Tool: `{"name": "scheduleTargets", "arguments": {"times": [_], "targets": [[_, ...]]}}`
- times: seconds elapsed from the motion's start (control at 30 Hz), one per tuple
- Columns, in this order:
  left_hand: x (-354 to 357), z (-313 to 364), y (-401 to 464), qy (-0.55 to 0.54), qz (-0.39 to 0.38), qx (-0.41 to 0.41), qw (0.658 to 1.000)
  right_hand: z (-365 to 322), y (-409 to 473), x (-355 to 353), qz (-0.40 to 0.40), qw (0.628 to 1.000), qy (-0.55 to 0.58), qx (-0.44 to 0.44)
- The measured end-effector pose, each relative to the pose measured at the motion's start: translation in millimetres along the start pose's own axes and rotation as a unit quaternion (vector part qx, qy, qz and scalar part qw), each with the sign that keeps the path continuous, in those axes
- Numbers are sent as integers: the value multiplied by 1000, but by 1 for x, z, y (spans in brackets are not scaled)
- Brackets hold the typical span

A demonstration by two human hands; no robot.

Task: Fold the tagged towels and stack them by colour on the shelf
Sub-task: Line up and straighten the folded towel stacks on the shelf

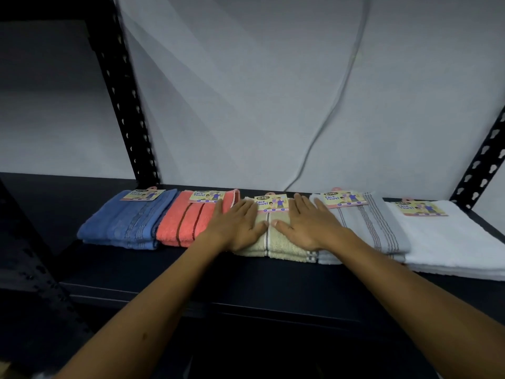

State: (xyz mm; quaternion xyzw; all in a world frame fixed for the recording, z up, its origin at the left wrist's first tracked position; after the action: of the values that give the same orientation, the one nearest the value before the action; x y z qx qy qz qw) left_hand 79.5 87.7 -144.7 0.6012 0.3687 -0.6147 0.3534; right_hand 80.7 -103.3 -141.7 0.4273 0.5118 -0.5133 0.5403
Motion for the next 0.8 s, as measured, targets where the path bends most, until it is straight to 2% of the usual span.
{"name": "scheduleTargets", "arguments": {"times": [0.13, 0.2, 0.23, 0.3, 0.33, 0.37, 0.43, 0.5, 0.57, 0.67, 0.8], "targets": [[-2, 1, -1, -22, 1, -2, 1000, -1, -1, -2, 3, 1000, 15, -2], [-8, -1, -3, -119, 27, 10, 993, 0, -3, -6, 28, 999, 31, -6], [-14, -4, -5, -208, 57, 14, 976, 0, -5, -10, 56, 998, 38, -10], [-30, -18, -16, -388, 138, 11, 911, -4, -9, -20, 148, 987, 46, -31], [-38, -29, -26, -425, 185, 11, 886, -8, -12, -25, 193, 978, 61, -53], [-44, -41, -39, -419, 223, 9, 880, -14, -13, -29, 223, 967, 89, -87], [-46, -67, -66, -343, 255, 6, 904, -33, -18, -38, 227, 946, 158, -171], [-40, -87, -89, -235, 234, 10, 943, -58, -19, -41, 198, 931, 165, -259], [-28, -99, -105, -129, 193, 9, 973, -81, -12, -35, 203, 916, 108, -329], [-11, -115, -116, -28, 156, 7, 987, -103, -1, -26, 198, 910, 41, -363], [-15, -118, -119, 0, 208, 7, 978, -109, 5, -36, 257, 889, 90, -368]]}}
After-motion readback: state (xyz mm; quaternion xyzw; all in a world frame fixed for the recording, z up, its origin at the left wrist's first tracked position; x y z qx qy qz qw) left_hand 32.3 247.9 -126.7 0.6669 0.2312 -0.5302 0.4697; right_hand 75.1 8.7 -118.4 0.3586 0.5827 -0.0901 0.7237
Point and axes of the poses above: each hand's wrist, its own y-axis towards the middle knuckle, its own x-axis out of the palm, z = x × y, the point moved 1 cm from there along y, towards the middle knuckle, and after that the axes turned 8 degrees about x, right-handed, at the moved point
